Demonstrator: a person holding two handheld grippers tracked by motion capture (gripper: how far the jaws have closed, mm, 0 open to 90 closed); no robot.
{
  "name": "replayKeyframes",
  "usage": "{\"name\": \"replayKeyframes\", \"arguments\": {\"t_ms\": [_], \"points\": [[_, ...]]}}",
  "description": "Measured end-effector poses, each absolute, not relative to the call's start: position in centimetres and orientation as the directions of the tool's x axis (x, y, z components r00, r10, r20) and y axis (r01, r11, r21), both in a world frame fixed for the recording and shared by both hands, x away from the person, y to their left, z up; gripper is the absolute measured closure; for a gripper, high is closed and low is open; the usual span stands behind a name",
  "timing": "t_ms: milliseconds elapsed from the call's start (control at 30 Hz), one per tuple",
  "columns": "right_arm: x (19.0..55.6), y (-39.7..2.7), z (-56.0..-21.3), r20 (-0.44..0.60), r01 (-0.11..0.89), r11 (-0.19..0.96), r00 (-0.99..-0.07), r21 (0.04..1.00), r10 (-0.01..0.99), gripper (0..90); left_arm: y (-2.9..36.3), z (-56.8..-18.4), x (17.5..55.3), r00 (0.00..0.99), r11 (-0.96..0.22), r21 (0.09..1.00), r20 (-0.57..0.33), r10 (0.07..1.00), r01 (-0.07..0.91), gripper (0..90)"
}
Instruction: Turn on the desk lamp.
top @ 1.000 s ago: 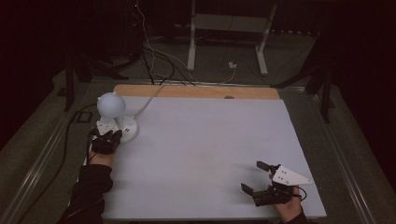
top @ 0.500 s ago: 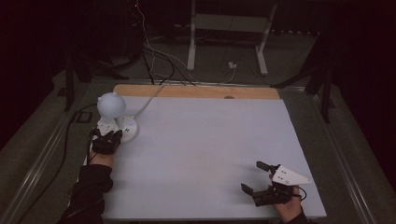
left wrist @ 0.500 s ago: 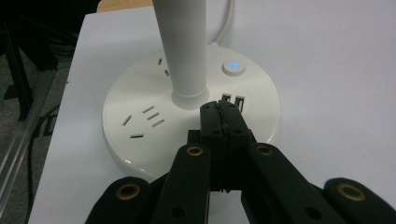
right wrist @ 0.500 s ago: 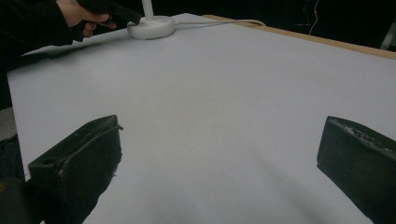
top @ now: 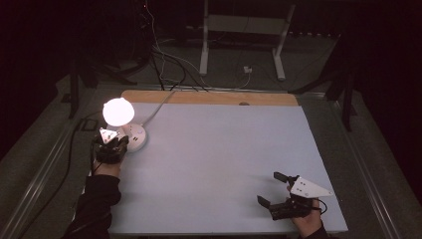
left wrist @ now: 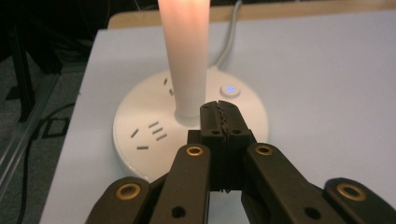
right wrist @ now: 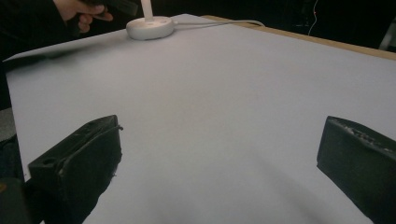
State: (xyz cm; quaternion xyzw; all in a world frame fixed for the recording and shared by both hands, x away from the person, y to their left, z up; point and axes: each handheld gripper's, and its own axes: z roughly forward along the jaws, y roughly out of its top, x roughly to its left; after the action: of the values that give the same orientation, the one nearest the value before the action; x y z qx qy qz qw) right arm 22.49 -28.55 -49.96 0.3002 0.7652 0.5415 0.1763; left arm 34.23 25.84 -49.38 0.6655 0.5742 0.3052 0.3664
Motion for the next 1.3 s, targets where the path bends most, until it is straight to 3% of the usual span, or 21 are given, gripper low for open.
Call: {"name": "replayKeyframes", "arguments": {"t_ms": [400,567,1000,1100,1300], "points": [[22.4,-28.5,-49.9,0.051,0.265,0.237,-0.76,0.935,0.648,0.0,25.2,-48.1,33.0,0.121,-0.026,0.837,-0.048,0.992,0.546,79.7],[22.4,-28.5,-49.9,0.05,0.264,0.237,-0.759,0.935,0.649,0.0,25.0,-47.6,32.6,0.1,-0.008,0.844,-0.055,0.993,0.536,69.7],[22.5,-28.5,-50.0,0.055,0.268,0.234,-0.758,0.934,0.65,0.0,24.1,-47.0,31.8,0.1,-0.023,0.819,-0.042,0.994,0.574,20.9],[22.6,-28.4,-50.0,0.054,0.269,0.236,-0.759,0.934,0.649,0.0,24.0,-47.0,31.5,0.12,-0.036,0.81,-0.043,0.992,0.585,3.0],[22.8,-28.2,-50.0,0.056,0.268,0.239,-0.766,0.934,0.641,0.0,23.8,-46.7,30.7,0.161,-0.046,0.808,-0.061,0.985,0.588,0.3]]}}
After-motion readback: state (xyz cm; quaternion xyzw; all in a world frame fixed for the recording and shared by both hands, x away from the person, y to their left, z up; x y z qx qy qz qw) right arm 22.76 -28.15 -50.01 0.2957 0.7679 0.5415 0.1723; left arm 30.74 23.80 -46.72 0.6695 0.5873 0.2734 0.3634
